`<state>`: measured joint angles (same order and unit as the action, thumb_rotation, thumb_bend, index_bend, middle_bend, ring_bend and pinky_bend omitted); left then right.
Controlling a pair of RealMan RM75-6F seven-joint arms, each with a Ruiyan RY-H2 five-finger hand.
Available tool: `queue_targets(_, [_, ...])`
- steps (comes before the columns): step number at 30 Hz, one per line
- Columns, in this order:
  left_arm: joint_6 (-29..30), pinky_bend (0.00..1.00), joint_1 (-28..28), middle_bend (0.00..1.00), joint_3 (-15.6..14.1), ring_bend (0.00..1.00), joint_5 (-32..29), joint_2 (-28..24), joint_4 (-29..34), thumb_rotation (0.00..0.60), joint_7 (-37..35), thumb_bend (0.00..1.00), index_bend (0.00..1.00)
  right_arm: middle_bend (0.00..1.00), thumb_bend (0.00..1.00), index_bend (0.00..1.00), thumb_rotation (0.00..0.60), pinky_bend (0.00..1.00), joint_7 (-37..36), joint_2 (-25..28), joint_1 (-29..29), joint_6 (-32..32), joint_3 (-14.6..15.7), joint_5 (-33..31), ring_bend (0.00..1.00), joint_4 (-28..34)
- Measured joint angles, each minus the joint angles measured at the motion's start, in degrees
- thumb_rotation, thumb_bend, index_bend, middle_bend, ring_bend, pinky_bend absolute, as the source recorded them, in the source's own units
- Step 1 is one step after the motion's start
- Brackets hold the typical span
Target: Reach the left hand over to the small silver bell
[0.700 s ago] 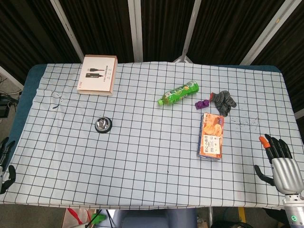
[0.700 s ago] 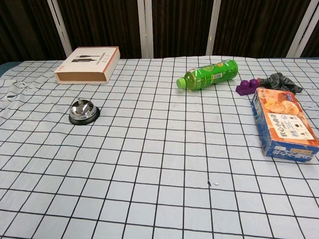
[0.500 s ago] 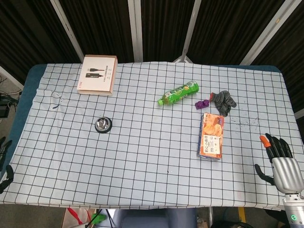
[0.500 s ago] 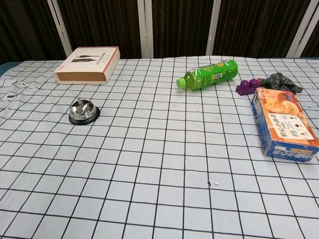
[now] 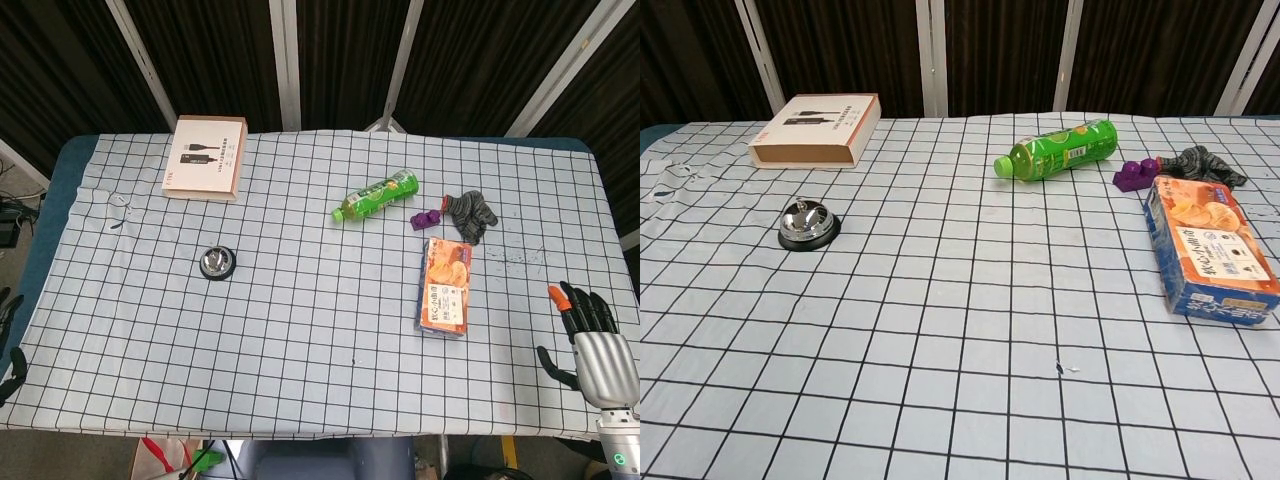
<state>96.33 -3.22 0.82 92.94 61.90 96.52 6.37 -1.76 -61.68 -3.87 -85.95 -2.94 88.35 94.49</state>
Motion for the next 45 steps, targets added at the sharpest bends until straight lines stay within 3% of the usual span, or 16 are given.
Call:
queue_targets(13, [-5.3, 0.00, 4.5, 0.00, 1.6, 0.00, 0.2, 2.8, -1.9, 0.600, 1.4, 0.91, 0.00, 0.00, 0.39, 0.08, 0.600, 0.00, -0.7, 0.3, 0.4, -0.3, 0.1, 0.0, 0.00, 0.0])
queue_targets(25, [-17.0, 0.00, 14.6, 0.00, 6.1, 0.00, -2.4, 8.6, -4.3, 0.600, 2.6, 0.91, 0.00, 0.00, 0.39, 0.08, 0.600, 0.00, -0.8, 0.5, 0.1, 0.6, 0.2, -0.4, 0.00, 0.1])
queue_targets(30, [-23.4, 0.00, 19.7, 0.00, 8.5, 0.00, -6.0, 12.4, -6.1, 0.600, 4.6, 0.91, 0.00, 0.00, 0.39, 0.08, 0.600, 0.00, -1.1, 0.6, 0.2, 0.5, 0.3, -0.4, 0.00, 0.0])
queue_targets(36, [-27.1, 0.00, 24.7, 0.00, 11.4, 0.00, -9.2, 18.6, -10.3, 0.600, 5.9, 0.91, 0.00, 0.00, 0.39, 0.08, 0.600, 0.00, -1.3, 0.6, 0.1, 0.8, 0.2, -0.6, 0.00, -0.1])
queue_targets(45, [-33.8, 0.00, 31.0, 0.00, 13.2, 0.00, -13.9, 26.8, -18.6, 0.600, 8.1, 0.91, 0.00, 0.00, 0.39, 0.08, 0.600, 0.00, -0.8, 0.4, -0.4, 1.8, 0.1, -1.0, 0.00, -0.2])
